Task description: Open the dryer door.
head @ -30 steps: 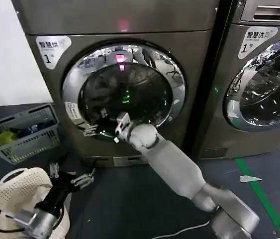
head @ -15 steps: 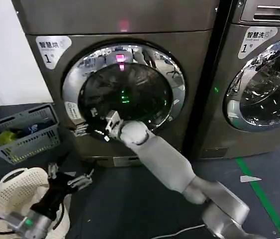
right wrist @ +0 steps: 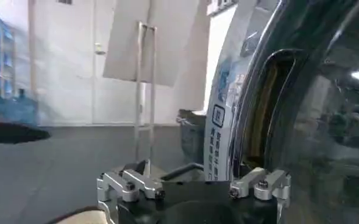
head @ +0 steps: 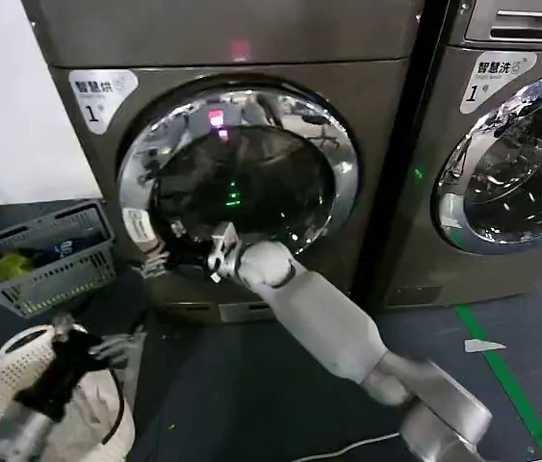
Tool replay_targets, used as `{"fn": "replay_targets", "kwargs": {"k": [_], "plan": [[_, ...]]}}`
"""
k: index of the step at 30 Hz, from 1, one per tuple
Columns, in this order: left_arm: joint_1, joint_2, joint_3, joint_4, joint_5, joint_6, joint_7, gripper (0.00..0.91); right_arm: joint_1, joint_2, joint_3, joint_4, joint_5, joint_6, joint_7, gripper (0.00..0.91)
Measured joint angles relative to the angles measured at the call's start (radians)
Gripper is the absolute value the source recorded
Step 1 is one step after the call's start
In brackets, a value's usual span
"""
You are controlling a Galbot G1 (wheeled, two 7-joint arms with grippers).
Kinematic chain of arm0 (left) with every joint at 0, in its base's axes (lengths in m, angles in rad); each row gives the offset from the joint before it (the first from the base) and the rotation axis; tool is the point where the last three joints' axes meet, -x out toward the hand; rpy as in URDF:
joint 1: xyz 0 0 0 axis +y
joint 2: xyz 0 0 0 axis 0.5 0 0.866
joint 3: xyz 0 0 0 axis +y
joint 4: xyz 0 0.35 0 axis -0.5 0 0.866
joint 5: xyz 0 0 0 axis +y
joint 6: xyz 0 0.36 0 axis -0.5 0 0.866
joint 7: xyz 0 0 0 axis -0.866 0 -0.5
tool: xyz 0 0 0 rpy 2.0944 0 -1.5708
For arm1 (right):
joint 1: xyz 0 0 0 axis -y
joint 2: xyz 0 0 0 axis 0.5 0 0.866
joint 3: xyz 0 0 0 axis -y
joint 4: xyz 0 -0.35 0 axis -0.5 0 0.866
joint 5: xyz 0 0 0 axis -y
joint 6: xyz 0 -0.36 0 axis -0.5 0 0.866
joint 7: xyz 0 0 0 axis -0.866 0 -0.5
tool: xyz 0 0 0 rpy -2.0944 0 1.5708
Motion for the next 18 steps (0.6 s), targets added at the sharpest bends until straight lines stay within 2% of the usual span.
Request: {"fn": "replay_targets", "kwargs": {"k": [6, 18], "plan": [[-0.035, 0.047, -0.082, 0.061, -0.042, 0.005, -0.025, 0.907, -0.036, -0.044, 0.008, 0.062, 0.008, -0.003, -0.030, 0.907], [-0.093, 0.136, -0.084, 0.158, -0.109, -0.012, -0.111, 0.907, -0.093, -0.152, 0.029, 0.200, 0.066, 0.020, -0.196, 0.907]]}}
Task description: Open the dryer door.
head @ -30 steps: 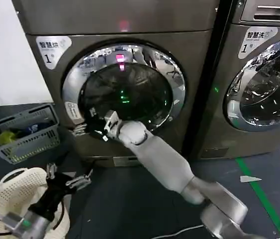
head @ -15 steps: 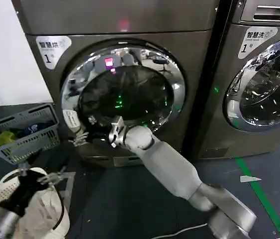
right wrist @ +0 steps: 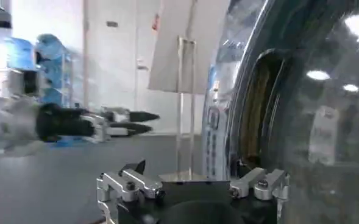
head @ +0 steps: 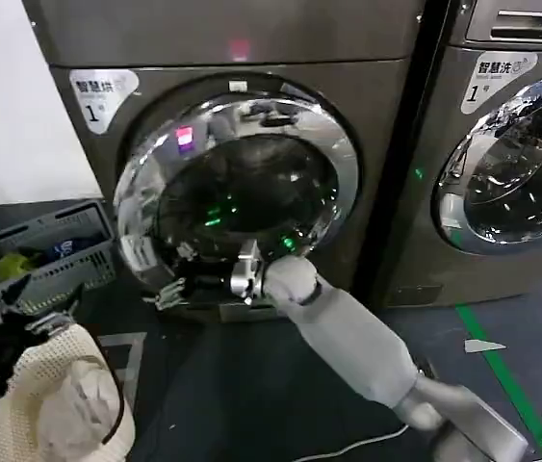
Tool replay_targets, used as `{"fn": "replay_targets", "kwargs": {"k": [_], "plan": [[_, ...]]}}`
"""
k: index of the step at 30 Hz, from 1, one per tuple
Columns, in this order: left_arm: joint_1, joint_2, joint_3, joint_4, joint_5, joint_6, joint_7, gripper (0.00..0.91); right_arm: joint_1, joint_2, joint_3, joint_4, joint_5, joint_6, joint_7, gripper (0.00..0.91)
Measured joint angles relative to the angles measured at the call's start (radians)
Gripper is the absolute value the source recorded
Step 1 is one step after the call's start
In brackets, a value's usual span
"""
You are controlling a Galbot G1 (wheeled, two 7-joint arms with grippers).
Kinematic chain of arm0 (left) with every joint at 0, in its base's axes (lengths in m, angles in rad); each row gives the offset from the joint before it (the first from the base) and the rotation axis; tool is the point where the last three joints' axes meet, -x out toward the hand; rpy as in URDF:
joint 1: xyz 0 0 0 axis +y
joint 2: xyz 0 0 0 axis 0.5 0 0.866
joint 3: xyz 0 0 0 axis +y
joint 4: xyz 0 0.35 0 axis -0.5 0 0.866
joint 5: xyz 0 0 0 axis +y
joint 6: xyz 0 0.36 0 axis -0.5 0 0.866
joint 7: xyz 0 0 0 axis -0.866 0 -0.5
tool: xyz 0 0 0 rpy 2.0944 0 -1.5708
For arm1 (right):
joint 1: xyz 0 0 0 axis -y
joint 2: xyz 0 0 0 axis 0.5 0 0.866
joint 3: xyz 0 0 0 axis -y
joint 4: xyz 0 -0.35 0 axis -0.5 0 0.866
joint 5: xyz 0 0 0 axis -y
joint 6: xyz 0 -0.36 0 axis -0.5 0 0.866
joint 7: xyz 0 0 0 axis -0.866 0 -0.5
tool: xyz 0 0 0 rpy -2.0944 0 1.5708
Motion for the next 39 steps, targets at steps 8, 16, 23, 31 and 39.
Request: {"fn": "replay_targets", "kwargs": {"k": [8, 16, 23, 31, 39], "plan": [[-0.055, 0.077, 0.011, 0.062, -0.045, 0.015, -0.011, 0.907, -0.033, -0.084, 0.027, 0.065, 0.069, 0.040, -0.171, 0.907], [-0.081, 0.103, 0.050, 0.066, -0.030, 0.029, -0.008, 0.907, -0.075, -0.167, 0.054, 0.111, 0.071, 0.073, -0.328, 0.907], [-0.105, 0.135, 0.094, 0.055, -0.031, 0.059, -0.007, 0.907, -0.124, -0.222, 0.081, 0.157, 0.063, 0.055, -0.455, 0.907], [-0.125, 0.149, 0.167, 0.039, -0.062, 0.069, -0.006, 0.907, -0.187, -0.287, 0.129, 0.171, 0.063, 0.065, -0.574, 0.907], [-0.157, 0.166, 0.282, -0.008, -0.066, 0.080, 0.010, 0.907, -0.224, -0.351, 0.199, 0.145, 0.064, 0.080, -0.604, 0.907]]}}
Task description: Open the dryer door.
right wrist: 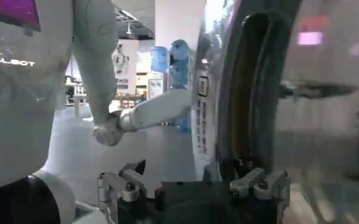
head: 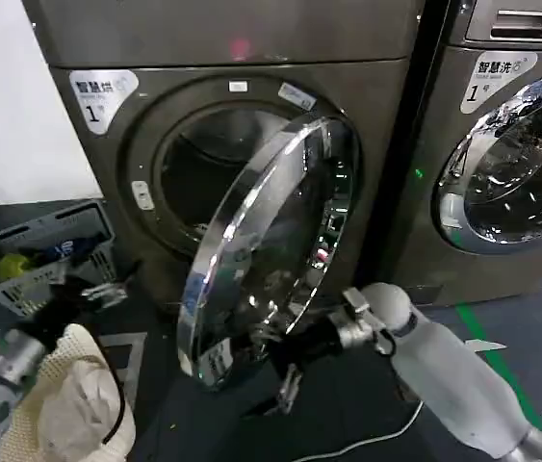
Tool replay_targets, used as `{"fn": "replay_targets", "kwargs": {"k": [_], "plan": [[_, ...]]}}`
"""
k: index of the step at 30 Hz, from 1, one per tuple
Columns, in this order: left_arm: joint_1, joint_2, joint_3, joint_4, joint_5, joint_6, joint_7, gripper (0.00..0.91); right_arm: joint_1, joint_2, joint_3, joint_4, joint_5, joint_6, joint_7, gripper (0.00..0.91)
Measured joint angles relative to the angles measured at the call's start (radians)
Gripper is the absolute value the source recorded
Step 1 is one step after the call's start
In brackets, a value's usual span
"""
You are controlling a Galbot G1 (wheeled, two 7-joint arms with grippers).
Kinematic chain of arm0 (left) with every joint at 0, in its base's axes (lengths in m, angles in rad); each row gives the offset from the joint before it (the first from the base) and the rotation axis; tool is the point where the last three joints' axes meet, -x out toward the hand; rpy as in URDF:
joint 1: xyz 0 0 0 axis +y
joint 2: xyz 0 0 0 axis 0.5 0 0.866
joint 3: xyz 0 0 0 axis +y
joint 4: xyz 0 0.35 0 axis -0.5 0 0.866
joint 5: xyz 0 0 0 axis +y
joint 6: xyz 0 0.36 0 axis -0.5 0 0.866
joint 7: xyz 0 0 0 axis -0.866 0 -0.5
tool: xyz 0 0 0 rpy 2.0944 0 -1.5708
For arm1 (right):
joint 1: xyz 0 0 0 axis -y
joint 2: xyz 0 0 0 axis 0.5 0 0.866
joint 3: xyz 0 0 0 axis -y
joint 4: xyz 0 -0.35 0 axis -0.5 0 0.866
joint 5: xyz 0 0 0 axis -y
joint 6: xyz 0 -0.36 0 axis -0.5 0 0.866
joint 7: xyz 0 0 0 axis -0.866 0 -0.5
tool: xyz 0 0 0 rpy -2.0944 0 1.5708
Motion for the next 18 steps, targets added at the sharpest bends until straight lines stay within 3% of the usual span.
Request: {"fn": "replay_targets", "kwargs": {"k": [9, 18], "plan": [[-0.055, 0.043, 0.126, 0.002, -0.011, 0.003, 0.025, 0.907, -0.025, -0.067, 0.103, -0.058, -0.010, 0.007, -0.014, 0.907], [-0.109, 0.049, 0.209, 0.025, -0.079, 0.032, 0.071, 0.907, -0.115, -0.095, 0.293, -0.120, -0.070, 0.021, 0.003, 0.907]]}}
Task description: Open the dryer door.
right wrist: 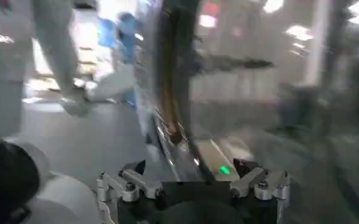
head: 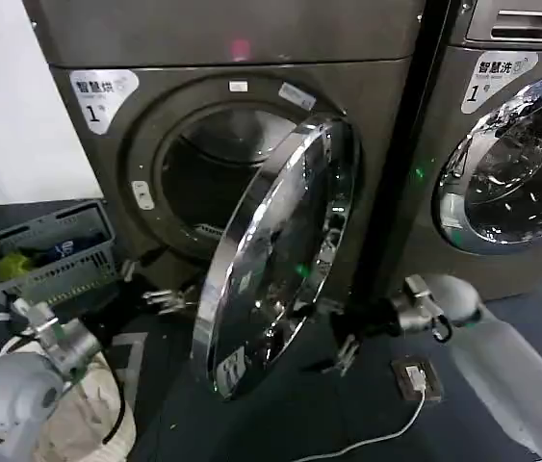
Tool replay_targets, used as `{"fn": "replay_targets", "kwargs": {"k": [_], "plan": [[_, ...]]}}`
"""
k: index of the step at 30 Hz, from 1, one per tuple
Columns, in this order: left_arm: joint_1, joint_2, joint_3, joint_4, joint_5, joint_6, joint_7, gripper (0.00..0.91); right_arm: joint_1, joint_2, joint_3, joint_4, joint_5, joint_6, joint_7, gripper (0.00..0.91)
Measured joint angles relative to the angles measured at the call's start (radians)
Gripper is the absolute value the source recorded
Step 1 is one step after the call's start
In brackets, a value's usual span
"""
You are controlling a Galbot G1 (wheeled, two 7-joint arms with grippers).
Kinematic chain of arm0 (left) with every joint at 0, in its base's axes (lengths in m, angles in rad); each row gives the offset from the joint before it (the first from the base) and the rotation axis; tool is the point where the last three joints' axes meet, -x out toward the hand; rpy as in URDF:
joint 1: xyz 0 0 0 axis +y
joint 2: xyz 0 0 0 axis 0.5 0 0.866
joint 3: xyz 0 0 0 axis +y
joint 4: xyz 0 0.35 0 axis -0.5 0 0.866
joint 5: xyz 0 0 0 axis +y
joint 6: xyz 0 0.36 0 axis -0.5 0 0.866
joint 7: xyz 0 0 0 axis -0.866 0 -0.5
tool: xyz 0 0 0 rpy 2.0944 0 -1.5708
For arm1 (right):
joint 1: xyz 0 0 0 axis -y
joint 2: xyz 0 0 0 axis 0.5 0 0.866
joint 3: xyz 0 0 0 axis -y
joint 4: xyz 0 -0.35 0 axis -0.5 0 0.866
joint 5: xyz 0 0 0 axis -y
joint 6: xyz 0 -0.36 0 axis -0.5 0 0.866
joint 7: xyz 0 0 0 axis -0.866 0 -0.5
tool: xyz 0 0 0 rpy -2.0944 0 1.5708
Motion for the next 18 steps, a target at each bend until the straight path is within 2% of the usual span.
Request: {"fn": "replay_targets", "kwargs": {"k": [8, 18], "plan": [[-0.052, 0.006, 0.058, 0.018, -0.023, 0.008, 0.049, 0.907, -0.148, 0.012, 0.305, 0.009, -0.049, 0.007, 0.012, 0.907], [-0.099, 0.000, 0.140, 0.027, -0.012, 0.022, 0.063, 0.907, -0.399, 0.110, 0.777, 0.089, -0.082, -0.002, 0.092, 0.907]]}}
